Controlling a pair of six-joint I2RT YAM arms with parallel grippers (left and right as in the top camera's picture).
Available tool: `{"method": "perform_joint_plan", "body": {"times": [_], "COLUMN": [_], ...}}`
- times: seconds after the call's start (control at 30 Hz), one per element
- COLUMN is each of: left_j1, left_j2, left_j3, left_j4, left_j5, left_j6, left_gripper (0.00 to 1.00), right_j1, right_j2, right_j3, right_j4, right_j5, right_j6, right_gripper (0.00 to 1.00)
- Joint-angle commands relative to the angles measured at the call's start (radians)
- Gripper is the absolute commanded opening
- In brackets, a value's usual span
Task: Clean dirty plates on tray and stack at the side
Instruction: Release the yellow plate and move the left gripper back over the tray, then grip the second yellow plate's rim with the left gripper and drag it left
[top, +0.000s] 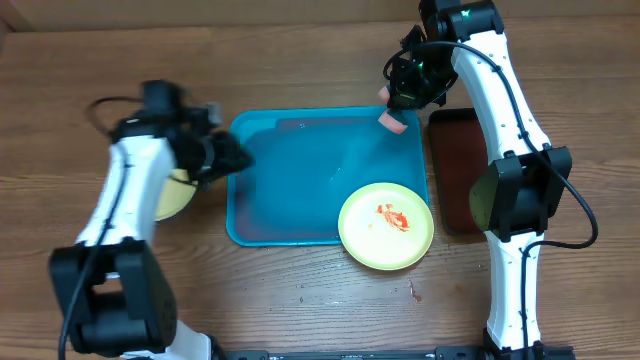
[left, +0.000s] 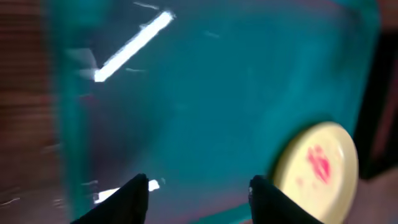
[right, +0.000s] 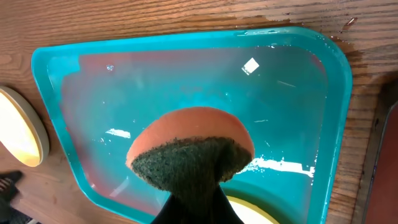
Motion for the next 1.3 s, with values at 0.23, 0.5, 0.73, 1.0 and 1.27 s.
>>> {"method": "perform_joint_plan", "body": {"times": [0.23,0.5,0.73,1.0,1.27], "left_j1": [-0.374,-0.528,-0.534,-0.534,-0.534], "left_j2": [0.095,0.228,0.234,0.234,0.234], "left_j3": [0.018,0.018,0.018,0.018,0.018], "left_j4": [0.099,0.111,0.126,0.127,0.129], "left_j5": [-0.11,-0.127,-0.097,-0.098,-0.098], "left_j6": [-0.343,-0.428,-0.431,-0.431,-0.43], "left_gripper": [0.58,0.5,0.34,0.05,0.04], "right_j1": [-0.002,-0.002,-0.002,-0.002,-0.002], "right_j2": [-0.035,-0.035,-0.035,-0.035,-0.035], "right_j3": [0.024,0.024,0.024,0.024,0.024], "right_j4": [-0.002,-0.002,-0.005,-0.005,-0.008], "right_j5": [-0.009,-0.009,-0.009,-0.009,-0.009], "right_j6": [-0.004,-0.005,-0.005,-0.005,-0.005], "right_gripper": [0.04,0.04,0.04,0.04,0.04]}}
